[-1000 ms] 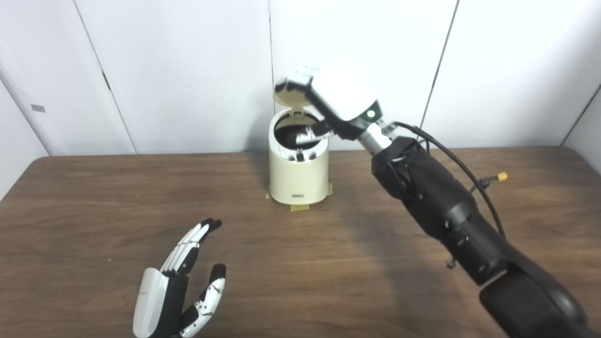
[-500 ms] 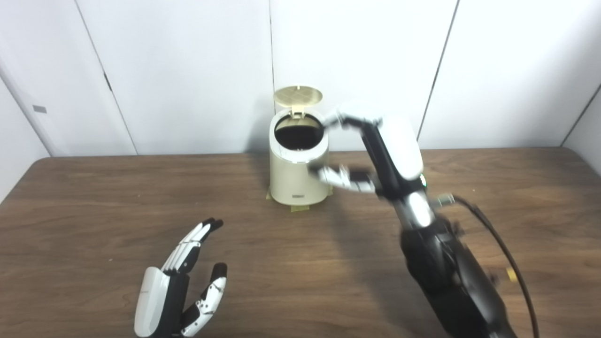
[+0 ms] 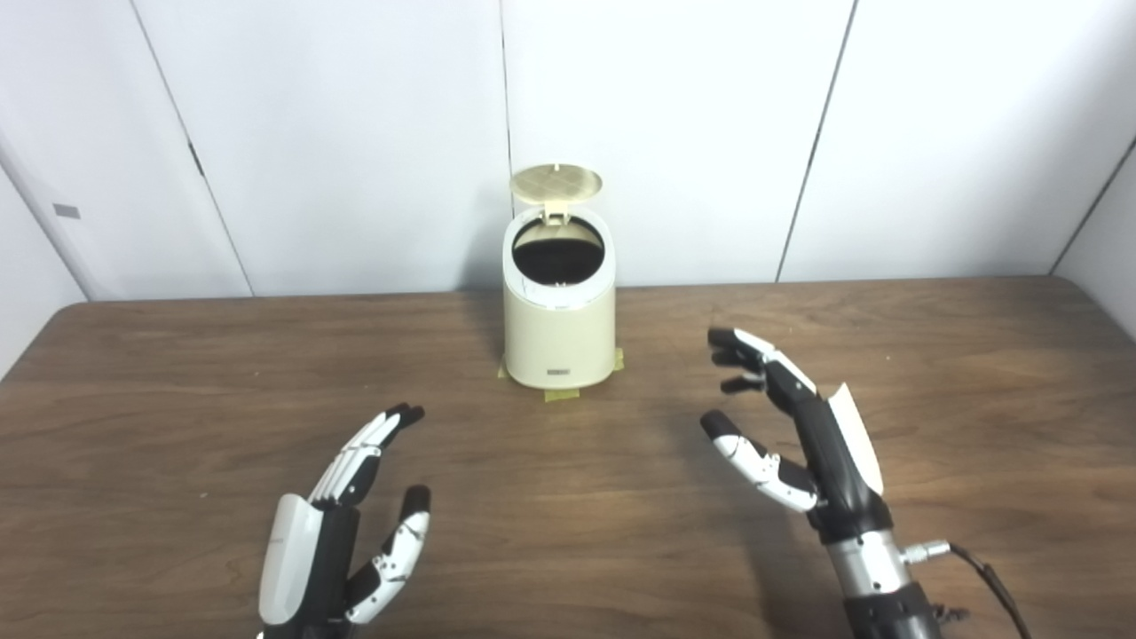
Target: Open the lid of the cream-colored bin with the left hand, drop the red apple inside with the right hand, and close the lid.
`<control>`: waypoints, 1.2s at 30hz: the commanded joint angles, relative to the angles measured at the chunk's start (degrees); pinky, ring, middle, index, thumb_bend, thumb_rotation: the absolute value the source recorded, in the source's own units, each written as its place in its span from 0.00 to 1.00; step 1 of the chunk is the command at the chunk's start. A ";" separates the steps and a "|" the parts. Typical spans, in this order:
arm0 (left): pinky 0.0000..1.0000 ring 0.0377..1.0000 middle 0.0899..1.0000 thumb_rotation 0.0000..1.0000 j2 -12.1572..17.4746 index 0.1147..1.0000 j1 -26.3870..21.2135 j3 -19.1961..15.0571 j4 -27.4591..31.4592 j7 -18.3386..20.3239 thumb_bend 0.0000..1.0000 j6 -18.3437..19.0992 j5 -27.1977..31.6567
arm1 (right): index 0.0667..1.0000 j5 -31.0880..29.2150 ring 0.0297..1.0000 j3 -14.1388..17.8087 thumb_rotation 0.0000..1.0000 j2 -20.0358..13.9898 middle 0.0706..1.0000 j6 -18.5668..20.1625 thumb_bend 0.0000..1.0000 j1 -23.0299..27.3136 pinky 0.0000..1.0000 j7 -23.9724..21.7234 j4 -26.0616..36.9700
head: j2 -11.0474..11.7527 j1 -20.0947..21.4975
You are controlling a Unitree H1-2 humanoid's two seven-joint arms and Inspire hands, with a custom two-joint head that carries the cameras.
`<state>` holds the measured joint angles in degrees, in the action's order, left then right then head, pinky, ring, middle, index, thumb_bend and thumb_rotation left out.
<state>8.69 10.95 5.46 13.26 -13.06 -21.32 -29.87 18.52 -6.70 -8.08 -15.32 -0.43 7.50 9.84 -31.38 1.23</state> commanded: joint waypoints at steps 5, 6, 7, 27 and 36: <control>0.84 0.87 0.86 0.71 -1.39 0.82 -1.07 -0.65 -0.52 -1.17 0.12 -3.43 2.21 | 0.77 -1.43 0.77 1.87 0.54 0.42 0.78 -3.65 0.22 -1.08 0.66 0.00 1.10 | -0.34 -0.25; 0.84 0.87 0.86 0.74 -1.29 0.82 -1.51 -0.88 -0.40 -1.01 0.13 -3.38 2.25 | 0.77 -1.38 0.76 1.98 0.53 0.75 0.77 -3.60 0.22 -1.25 0.66 0.10 0.97 | -0.38 -0.25; 0.84 0.88 0.86 0.77 -1.26 0.82 -2.07 -1.11 -0.11 -0.75 0.14 -2.99 2.34 | 0.76 -1.28 0.76 2.08 0.52 0.98 0.77 -3.40 0.21 -1.39 0.65 0.15 0.92 | -0.33 -0.22; 0.97 0.96 0.87 1.00 4.68 0.82 -39.63 -1.42 8.11 20.54 0.58 23.70 -8.48 | 0.77 2.65 0.77 3.77 0.49 2.68 0.79 -1.76 0.18 -3.45 0.64 0.09 -0.05 | -0.81 -0.47; 0.94 1.00 0.90 1.00 6.87 0.84 -54.76 4.99 -0.87 32.85 0.77 33.35 -14.01 | 0.76 2.68 0.76 3.38 0.44 2.89 0.78 -1.17 0.19 -3.76 0.65 -0.48 -0.77 | -1.05 -0.51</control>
<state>14.96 -40.36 10.02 13.40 19.28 11.13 -42.68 21.28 -3.24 -5.44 -15.99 -4.30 7.04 8.54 -32.43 0.53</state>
